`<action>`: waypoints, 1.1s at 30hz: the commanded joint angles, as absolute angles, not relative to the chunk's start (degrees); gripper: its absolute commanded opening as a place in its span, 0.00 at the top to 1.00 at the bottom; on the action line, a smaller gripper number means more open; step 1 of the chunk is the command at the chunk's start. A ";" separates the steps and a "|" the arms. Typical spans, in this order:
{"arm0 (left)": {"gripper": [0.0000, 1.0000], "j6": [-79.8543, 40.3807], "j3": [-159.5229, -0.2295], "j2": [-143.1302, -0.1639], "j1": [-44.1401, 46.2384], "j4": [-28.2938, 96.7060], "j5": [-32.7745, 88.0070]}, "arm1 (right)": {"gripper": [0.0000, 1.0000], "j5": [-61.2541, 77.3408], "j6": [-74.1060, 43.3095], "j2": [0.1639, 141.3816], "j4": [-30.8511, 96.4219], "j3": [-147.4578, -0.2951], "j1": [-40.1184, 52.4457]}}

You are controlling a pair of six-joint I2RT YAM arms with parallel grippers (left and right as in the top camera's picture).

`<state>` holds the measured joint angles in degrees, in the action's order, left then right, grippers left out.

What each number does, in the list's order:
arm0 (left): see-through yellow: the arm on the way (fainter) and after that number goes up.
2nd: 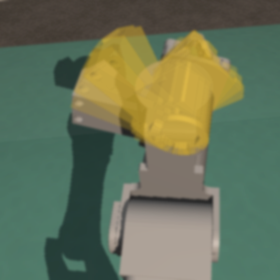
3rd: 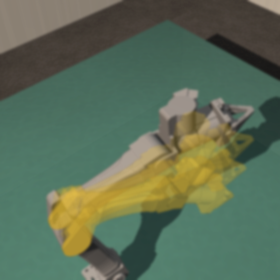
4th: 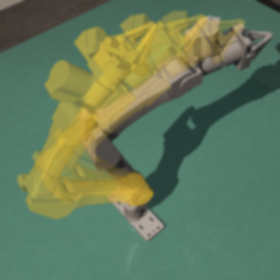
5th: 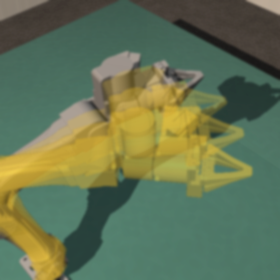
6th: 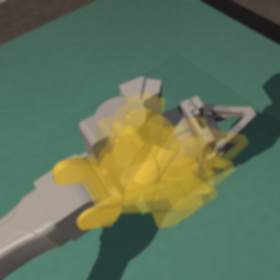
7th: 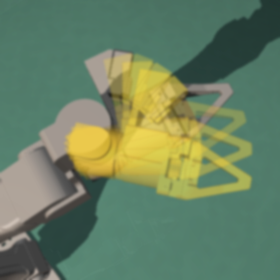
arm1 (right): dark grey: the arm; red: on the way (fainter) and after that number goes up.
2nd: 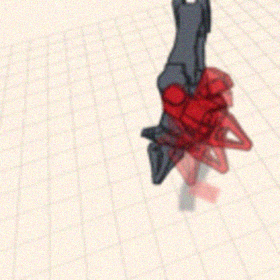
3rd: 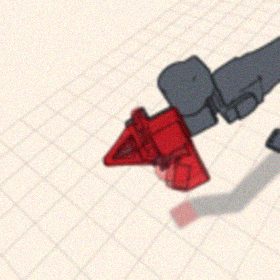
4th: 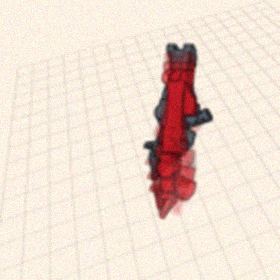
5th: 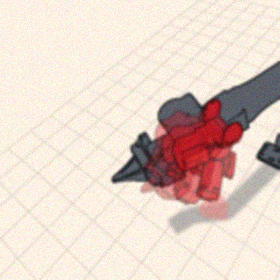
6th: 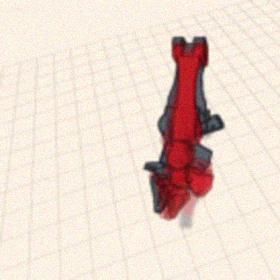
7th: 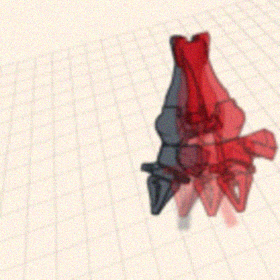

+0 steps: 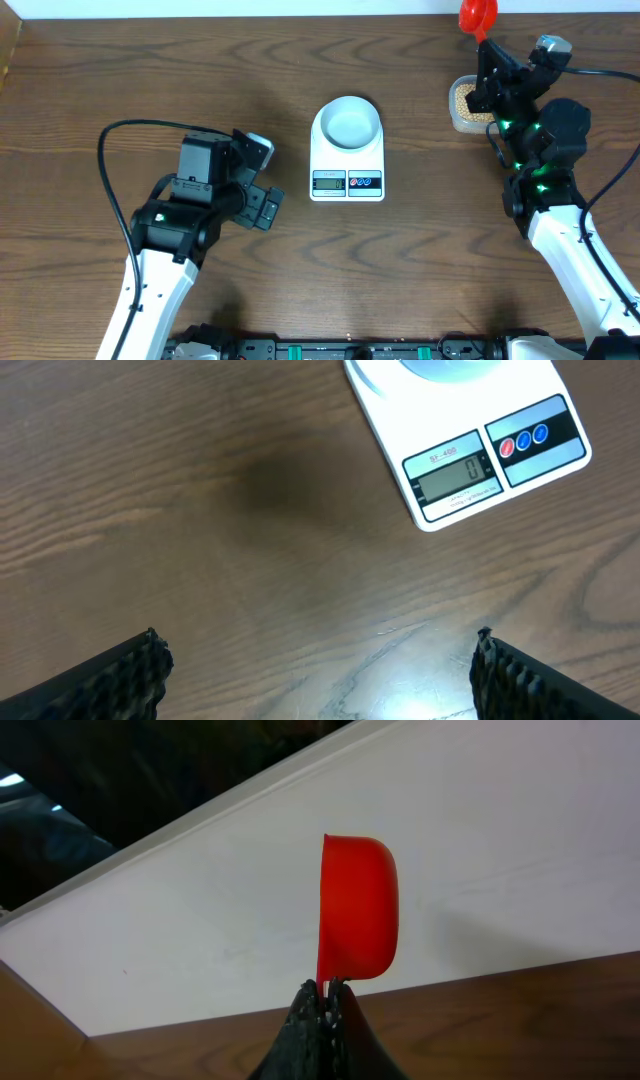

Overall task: Scoop item into bowl and weigh 50g on scale
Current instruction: 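Lift the left gripper off the scale and retract it leftward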

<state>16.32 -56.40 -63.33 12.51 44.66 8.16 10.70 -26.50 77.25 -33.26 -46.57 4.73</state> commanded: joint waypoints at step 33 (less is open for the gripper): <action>0.02 40.77 -64.10 -63.33 2.09 47.55 34.13 | 0.99 17.50 -26.04 86.26 -32.08 -55.24 5.04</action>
